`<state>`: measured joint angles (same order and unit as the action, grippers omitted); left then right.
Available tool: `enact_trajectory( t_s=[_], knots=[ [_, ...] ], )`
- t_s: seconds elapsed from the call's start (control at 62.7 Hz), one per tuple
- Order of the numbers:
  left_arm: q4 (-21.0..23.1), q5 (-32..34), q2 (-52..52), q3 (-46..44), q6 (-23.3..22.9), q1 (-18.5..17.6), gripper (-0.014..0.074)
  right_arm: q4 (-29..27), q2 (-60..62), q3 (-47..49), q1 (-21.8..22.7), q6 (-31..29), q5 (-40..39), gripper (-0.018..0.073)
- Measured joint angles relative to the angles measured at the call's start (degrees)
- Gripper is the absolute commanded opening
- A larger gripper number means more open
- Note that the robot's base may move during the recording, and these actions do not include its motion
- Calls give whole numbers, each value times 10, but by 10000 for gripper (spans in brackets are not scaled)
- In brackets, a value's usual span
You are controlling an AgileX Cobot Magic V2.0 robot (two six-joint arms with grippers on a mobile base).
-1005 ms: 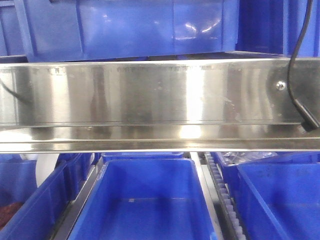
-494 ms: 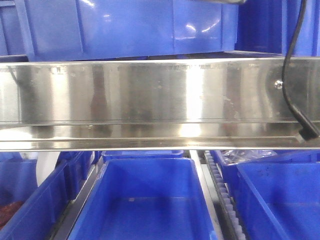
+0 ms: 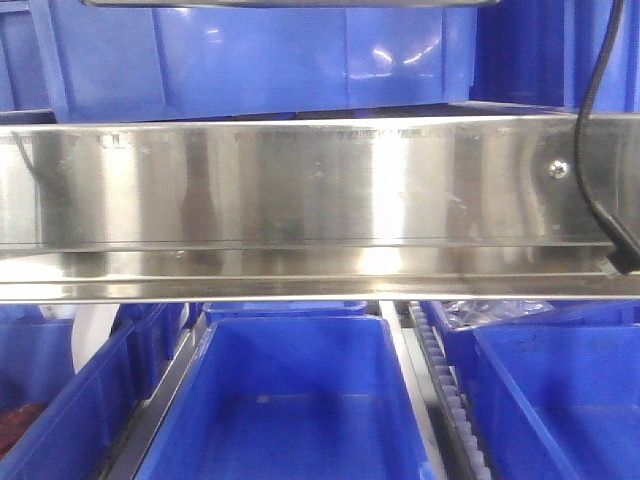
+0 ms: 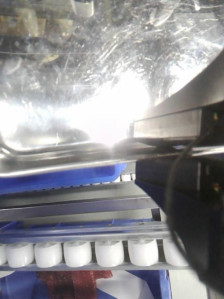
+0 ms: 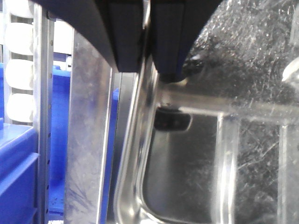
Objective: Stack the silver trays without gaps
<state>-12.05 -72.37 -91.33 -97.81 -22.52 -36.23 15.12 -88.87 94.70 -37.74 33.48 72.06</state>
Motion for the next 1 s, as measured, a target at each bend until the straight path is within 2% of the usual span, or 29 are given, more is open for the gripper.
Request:
enact_trajectory(
  t_s=[0.542,1.005],
  knots=[
    [0,0,0,0,0,0,-42,1,0,0,0,0,0,55],
    [33,-1,45,-6,10,-4,-41,3,43,0,0,0,0,55]
  ],
)
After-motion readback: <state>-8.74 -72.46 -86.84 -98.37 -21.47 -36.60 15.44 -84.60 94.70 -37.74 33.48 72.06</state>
